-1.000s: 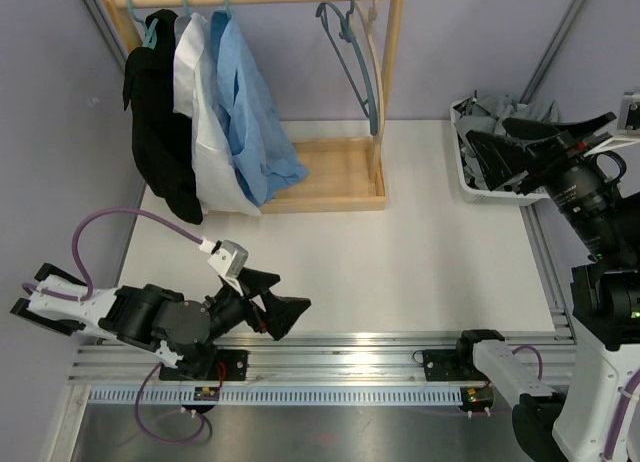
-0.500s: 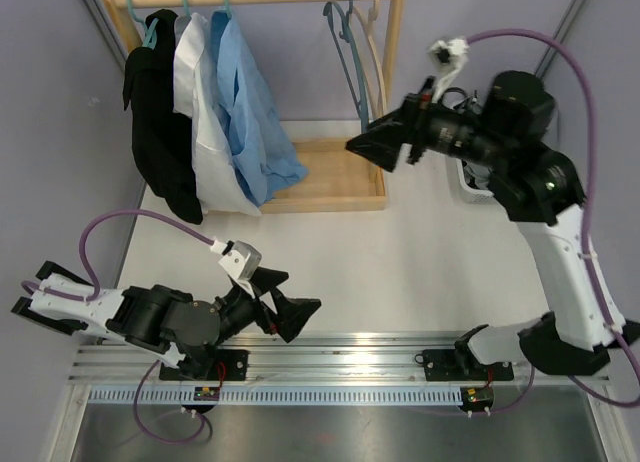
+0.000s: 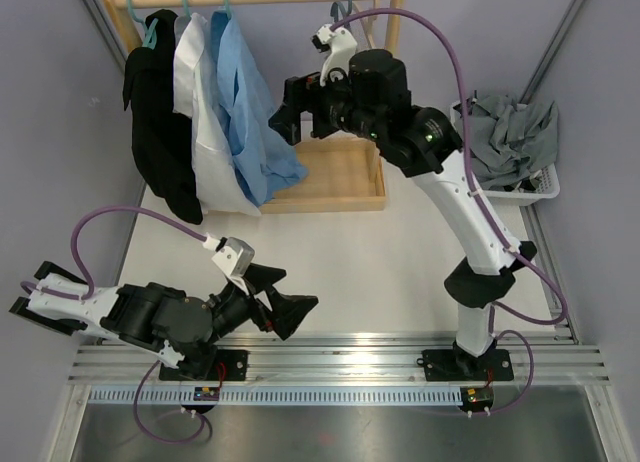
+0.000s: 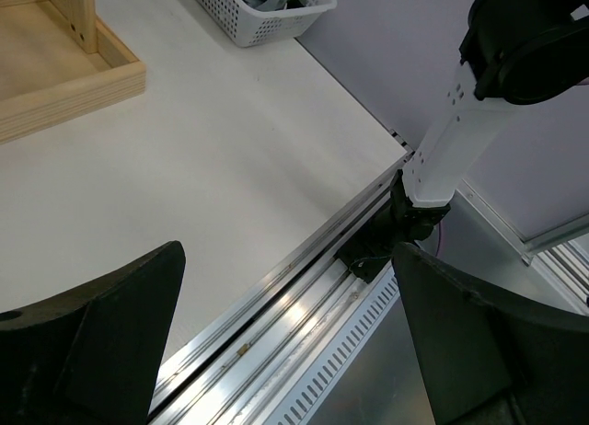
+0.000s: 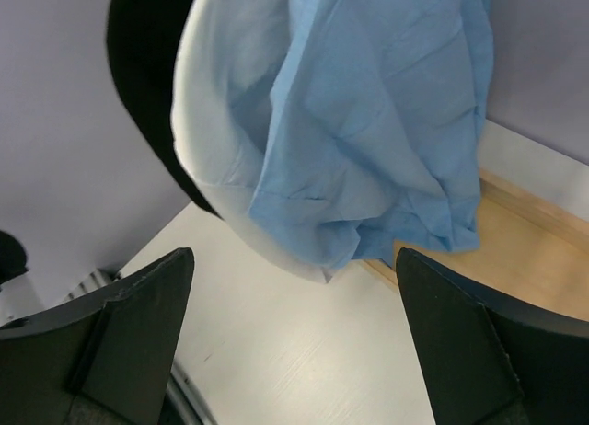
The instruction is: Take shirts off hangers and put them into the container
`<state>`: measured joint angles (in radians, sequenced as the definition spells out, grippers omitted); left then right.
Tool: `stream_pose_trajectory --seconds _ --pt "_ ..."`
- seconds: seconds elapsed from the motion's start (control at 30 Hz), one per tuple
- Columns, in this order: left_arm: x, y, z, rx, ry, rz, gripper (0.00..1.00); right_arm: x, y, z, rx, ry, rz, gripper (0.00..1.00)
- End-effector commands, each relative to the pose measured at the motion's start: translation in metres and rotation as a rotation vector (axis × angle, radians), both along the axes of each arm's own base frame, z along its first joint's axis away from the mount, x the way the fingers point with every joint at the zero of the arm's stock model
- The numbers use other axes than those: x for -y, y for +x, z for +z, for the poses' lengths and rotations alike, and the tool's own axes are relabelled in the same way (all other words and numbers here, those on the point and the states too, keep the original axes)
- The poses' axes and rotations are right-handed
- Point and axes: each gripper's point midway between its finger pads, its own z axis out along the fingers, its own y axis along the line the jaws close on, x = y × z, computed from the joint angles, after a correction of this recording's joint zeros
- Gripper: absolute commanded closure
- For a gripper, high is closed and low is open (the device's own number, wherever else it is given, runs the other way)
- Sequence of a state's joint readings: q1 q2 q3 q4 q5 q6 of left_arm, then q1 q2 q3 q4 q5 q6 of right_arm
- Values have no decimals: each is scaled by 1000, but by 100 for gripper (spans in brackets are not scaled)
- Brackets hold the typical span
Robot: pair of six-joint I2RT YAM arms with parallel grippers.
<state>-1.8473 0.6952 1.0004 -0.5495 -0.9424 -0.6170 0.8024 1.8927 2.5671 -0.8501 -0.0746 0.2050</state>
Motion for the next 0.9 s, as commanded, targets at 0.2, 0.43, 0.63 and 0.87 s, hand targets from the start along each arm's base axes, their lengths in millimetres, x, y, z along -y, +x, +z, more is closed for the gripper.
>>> stream_pose_trajectory --seconds 0.2,0.43,0.63,0.87 --pt "9 -8 -3 -33 -43 -30 1 -34 43 21 194 56 -149 0" --pt "12 -11 -34 -59 48 -17 1 -49 62 37 313 94 -167 1" --pt "18 -18 -51 -89 64 -43 1 -70 86 23 338 129 -191 1" --pt "23 -25 -59 -111 50 -67 1 -95 110 3 323 202 -201 6"
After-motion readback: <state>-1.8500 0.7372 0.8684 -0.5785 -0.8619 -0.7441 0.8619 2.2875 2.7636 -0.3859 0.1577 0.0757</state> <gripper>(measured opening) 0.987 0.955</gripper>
